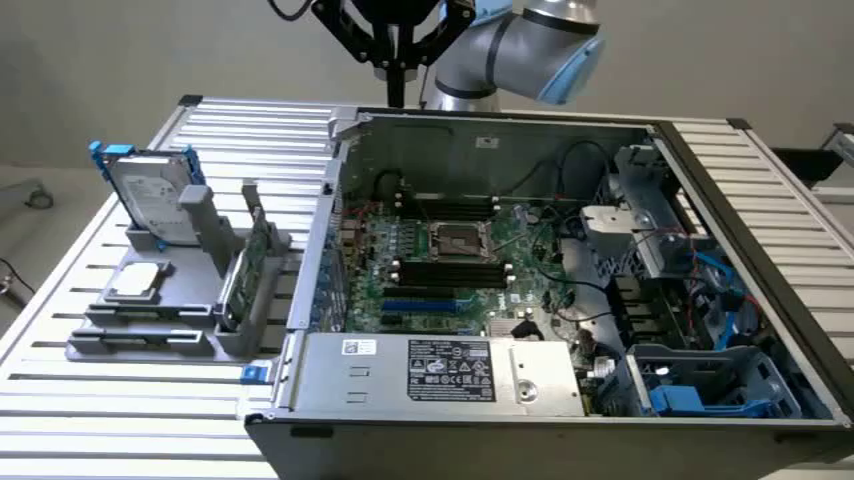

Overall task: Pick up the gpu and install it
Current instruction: 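Reach for the gpu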

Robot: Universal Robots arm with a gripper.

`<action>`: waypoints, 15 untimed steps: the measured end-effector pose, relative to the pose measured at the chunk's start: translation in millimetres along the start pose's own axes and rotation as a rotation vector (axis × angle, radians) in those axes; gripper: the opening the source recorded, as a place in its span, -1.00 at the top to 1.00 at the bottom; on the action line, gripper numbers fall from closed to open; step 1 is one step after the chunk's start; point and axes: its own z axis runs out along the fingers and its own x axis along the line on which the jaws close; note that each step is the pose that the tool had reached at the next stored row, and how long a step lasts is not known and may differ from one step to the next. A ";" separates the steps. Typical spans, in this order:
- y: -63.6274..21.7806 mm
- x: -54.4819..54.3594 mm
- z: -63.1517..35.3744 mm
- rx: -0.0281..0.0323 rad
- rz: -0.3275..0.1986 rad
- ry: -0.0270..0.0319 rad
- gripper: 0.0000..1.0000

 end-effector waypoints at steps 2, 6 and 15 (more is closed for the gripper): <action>0.0 0.0 -0.4 0.0000 0.000 0.0000 0.79; 0.1 0.0 -1.2 -0.0001 -0.001 0.0000 0.79; 0.0 3.3 -2.5 0.0004 -0.001 0.0034 0.79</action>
